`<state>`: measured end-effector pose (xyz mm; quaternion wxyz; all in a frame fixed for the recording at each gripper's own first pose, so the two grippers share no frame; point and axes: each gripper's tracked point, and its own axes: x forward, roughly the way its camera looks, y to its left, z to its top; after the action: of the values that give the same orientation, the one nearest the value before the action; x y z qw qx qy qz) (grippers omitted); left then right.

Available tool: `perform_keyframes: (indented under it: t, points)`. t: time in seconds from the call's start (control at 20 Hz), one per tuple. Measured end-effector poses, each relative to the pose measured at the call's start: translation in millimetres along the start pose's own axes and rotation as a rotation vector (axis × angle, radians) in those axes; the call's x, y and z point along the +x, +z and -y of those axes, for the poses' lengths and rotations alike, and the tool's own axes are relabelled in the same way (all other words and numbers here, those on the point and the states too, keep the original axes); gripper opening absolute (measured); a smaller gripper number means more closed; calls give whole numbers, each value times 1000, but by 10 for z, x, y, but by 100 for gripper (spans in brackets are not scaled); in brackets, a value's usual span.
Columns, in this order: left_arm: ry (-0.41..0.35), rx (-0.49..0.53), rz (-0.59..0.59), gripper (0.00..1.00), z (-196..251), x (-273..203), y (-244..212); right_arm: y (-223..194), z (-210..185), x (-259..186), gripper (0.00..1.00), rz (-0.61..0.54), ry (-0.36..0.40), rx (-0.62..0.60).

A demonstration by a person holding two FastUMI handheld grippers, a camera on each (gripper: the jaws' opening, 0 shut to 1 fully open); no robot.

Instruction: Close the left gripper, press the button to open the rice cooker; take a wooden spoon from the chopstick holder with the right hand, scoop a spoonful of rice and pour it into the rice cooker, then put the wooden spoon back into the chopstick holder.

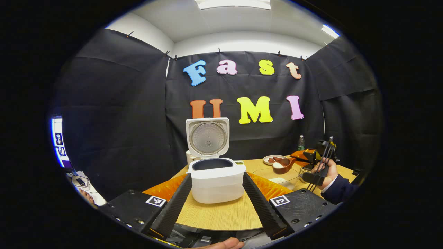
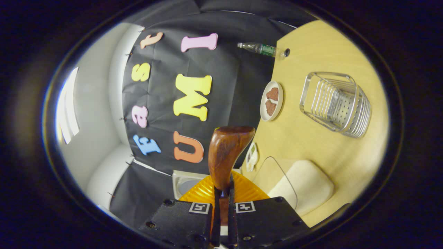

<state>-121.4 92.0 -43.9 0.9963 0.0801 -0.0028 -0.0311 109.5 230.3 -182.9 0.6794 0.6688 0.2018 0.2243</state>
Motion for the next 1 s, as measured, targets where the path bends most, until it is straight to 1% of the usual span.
perform_keyframes:
  t: [0.05,0.1,0.25,0.4,0.5,0.65,0.75,0.9,1.0]
  points:
    - [-5,2,0,93,31,15,-3,43,-68,-16,13,4,25,75]
    - [-8,5,1,93,60,22,4,37,-131,-33,13,-13,45,102]
    - [-18,14,5,93,111,21,10,120,-153,-80,13,8,26,58]
    - [-19,12,17,93,97,-21,41,53,-177,-65,13,-8,27,104]
    - [-26,-1,25,93,97,-44,67,-27,-175,-11,13,-27,6,113]
    - [-19,-6,32,93,23,-19,94,-139,-241,153,13,-46,-24,84]
    - [-9,-9,31,93,-53,13,102,-222,-357,299,13,-64,-24,70]
    - [15,-30,28,93,-209,72,129,-389,-543,617,13,-108,-20,61]
    - [28,-53,24,93,-307,156,128,-540,-662,862,13,-141,-26,12]
